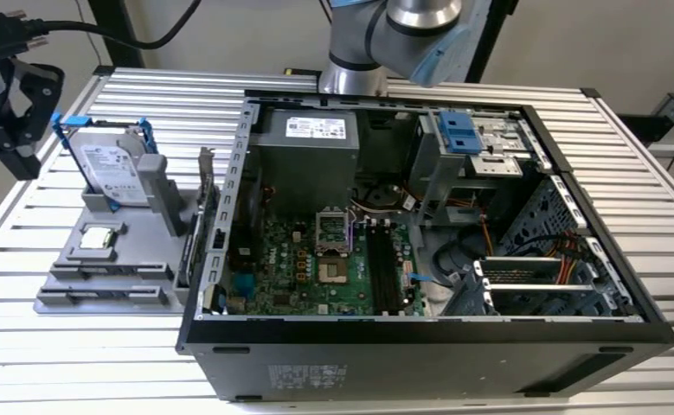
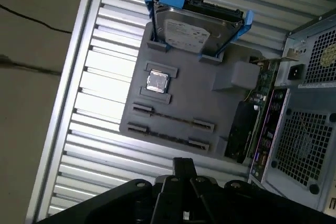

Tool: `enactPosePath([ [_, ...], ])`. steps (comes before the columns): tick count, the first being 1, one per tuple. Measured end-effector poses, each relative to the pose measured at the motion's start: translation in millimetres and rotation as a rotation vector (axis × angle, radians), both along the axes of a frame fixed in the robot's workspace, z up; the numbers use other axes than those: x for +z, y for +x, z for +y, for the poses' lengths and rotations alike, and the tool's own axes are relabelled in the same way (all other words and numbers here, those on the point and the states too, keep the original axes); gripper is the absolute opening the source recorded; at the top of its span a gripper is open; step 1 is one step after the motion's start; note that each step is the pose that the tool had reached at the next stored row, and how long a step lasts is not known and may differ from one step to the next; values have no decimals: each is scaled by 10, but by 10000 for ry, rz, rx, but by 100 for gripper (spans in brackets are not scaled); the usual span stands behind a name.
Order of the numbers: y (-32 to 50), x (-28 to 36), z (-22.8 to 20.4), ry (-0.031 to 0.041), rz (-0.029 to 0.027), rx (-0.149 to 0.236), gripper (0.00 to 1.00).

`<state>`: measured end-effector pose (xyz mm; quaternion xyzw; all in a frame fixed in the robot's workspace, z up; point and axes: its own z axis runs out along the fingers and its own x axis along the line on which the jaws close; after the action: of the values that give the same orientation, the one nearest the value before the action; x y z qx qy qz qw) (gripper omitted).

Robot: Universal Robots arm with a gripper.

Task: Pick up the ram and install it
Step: 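Pick up the ram and move it above insertion slot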

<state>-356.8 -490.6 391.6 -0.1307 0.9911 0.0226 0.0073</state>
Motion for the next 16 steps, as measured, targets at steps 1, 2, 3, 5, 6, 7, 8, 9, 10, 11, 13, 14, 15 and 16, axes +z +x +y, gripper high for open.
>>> enactPosePath([
  [1,0,0,0,-5,0,140,0],
  [2,0,0,0,-11,0,286,0],
  [3,0,0,0,-17,0,442,0],
  [5,-1,0,0,-27,0,747,0],
  [6,-1,0,1,-31,0,911,0],
  [7,-1,0,1,-34,0,1081,0],
  [8,-1,0,1,-37,-1,1253,0],
  [9,-1,0,1,-41,-1,1422,0],
  [10,-2,0,1,-45,0,1584,0],
  [11,-1,0,1,-48,-1,1753,0],
  [13,-2,0,1,-55,-1,2096,0],
  [14,-2,0,1,-59,-1,2282,0],
  [15,-2,0,1,-62,-2,2455,0],
  [16,-2,0,1,-65,-2,2621,0],
])
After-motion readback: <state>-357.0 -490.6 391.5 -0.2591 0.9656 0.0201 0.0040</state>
